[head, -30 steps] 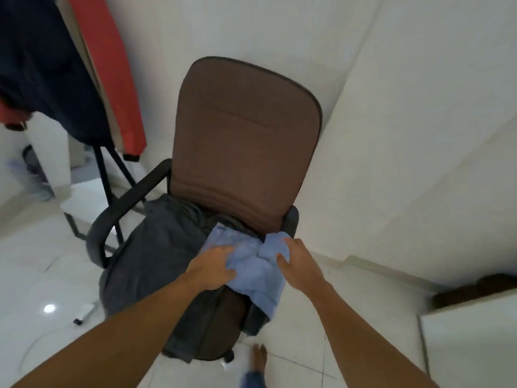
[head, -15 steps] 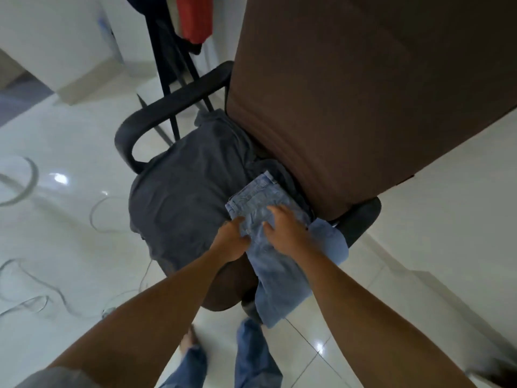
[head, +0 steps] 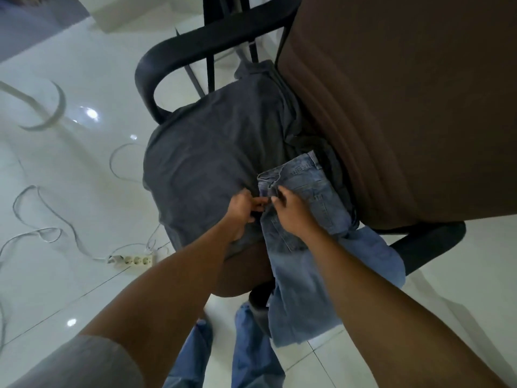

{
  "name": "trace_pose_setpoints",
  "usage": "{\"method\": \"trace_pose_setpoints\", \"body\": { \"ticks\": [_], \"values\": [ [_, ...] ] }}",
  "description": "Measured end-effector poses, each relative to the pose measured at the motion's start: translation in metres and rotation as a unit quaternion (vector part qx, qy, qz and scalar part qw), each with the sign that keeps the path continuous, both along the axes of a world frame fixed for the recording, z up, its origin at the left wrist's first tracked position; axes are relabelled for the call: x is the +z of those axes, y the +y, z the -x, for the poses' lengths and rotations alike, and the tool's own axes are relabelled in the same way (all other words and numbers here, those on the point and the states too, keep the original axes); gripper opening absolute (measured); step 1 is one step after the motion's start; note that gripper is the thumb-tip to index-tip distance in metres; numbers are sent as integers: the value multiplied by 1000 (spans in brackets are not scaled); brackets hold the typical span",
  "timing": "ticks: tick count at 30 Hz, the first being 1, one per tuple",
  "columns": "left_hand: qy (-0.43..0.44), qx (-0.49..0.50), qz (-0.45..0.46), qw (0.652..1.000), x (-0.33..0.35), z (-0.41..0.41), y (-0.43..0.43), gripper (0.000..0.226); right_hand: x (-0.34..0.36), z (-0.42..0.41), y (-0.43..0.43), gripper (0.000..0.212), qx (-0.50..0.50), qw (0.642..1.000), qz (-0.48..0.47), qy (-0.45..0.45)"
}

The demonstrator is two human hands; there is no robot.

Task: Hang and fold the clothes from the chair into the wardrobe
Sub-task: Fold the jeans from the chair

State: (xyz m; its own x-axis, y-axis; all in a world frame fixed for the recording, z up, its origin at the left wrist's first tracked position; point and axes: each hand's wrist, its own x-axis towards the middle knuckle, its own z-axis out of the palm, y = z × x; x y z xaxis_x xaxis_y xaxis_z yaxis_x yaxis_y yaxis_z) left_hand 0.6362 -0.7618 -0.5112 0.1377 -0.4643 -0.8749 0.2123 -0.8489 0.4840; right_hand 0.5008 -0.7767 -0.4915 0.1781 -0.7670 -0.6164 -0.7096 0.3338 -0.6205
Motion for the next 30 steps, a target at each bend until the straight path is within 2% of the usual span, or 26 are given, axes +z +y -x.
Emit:
{"method": "trace_pose_setpoints", "body": {
  "ticks": [4,6,8,10,12,13,16,18,21,25,28,30],
  "values": [
    [69,-29,14,997,2,7,1,31,-8,-12,2,47,-94,995,14,-28],
    [69,-75,29,994,7,7,-1,36,-12,-16,-1,39,-154,987,37,-22],
    [32,-104,45,993,6,4,-4,45,-15,-17,-5,30,-197,979,44,-13],
    [-26,-107,83,990,-9,0,-5,39,-16,-15,-7,27,-220,975,41,-11],
    [-136,-155,135,969,-29,-8,-6,36,-14,-9,-9,25,-231,972,46,-16],
    [-165,-188,147,957,-36,-9,-6,42,-11,-6,-9,23,-236,970,50,-18],
    [-144,-192,153,959,-33,-1,-13,50,-1,5,-12,22,-277,958,65,-50],
    [-149,-166,146,964,-34,8,-16,42,9,17,-13,29,-293,951,74,-64],
    [-158,-187,167,955,-40,15,-13,31,23,34,-11,32,-297,946,115,-56],
    [-182,-219,223,932,-1,19,-14,39,62,52,-2,21,-327,919,204,-84],
    [-237,-226,300,896,55,10,-21,37,110,73,4,12,-355,885,291,-79],
    [-255,-226,351,872,99,0,-31,34,150,84,6,12,-375,870,309,-82]
  ]
}}
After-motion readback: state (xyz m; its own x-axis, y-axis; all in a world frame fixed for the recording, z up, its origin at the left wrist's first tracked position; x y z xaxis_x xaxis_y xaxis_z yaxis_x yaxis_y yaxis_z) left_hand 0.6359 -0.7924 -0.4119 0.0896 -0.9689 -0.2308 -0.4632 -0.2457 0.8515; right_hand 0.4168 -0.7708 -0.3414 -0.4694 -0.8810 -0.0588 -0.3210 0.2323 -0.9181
